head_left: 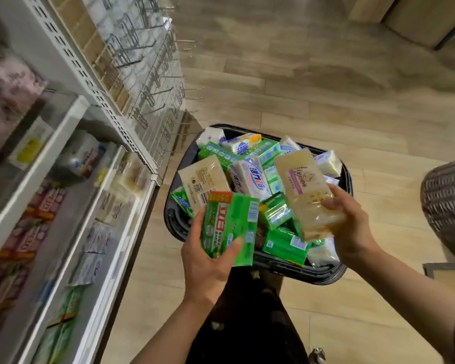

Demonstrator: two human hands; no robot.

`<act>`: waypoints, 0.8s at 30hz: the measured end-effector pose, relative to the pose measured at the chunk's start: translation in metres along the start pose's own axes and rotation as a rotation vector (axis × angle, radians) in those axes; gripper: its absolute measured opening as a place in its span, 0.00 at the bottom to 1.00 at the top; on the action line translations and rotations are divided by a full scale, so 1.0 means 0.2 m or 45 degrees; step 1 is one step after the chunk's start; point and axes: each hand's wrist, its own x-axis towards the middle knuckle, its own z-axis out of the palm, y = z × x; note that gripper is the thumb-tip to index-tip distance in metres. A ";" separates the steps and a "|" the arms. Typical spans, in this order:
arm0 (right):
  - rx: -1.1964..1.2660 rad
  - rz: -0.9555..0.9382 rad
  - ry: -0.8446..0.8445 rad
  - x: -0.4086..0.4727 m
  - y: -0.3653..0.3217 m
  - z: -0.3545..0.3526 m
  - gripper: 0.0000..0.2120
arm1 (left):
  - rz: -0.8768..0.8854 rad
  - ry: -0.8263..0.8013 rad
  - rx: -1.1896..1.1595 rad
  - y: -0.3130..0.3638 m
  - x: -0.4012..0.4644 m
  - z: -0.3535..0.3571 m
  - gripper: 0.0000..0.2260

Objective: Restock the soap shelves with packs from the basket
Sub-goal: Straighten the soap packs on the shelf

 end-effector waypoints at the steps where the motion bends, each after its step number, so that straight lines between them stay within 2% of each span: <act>1: 0.033 0.022 -0.071 -0.02 -0.03 0.05 0.18 | 0.024 0.044 -0.043 0.04 0.02 -0.05 0.35; 3: 0.079 0.091 -0.260 -0.06 -0.09 0.17 0.18 | 0.068 0.149 -0.095 0.10 0.04 -0.17 0.35; 7: 0.078 0.222 -0.654 -0.15 -0.08 0.51 0.26 | 0.043 0.414 -0.170 0.06 0.00 -0.44 0.25; 10: 0.025 0.341 -0.867 -0.18 0.10 0.76 0.23 | -0.019 0.643 -0.173 -0.09 -0.06 -0.65 0.24; 12: -0.032 0.408 -0.910 -0.20 0.29 0.91 0.12 | -0.085 0.793 -0.158 -0.25 -0.12 -0.77 0.23; 18: -0.131 0.569 -1.066 -0.21 0.95 1.23 0.06 | -0.202 1.144 -0.187 -0.82 -0.14 -0.97 0.32; 20: -0.123 0.606 -1.081 -0.18 1.19 1.29 0.18 | -0.202 1.212 -0.199 -1.01 -0.11 -1.01 0.32; 21: -0.101 0.643 -1.086 -0.17 1.29 1.32 0.19 | -0.196 1.242 -0.208 -1.11 -0.09 -1.03 0.32; 23: -0.062 0.731 -1.050 -0.13 1.50 1.38 0.12 | -0.181 1.295 -0.209 -1.29 -0.06 -1.09 0.32; 24: -0.045 0.760 -1.057 -0.10 1.61 1.41 0.20 | -0.173 1.324 -0.187 -1.37 -0.04 -1.11 0.34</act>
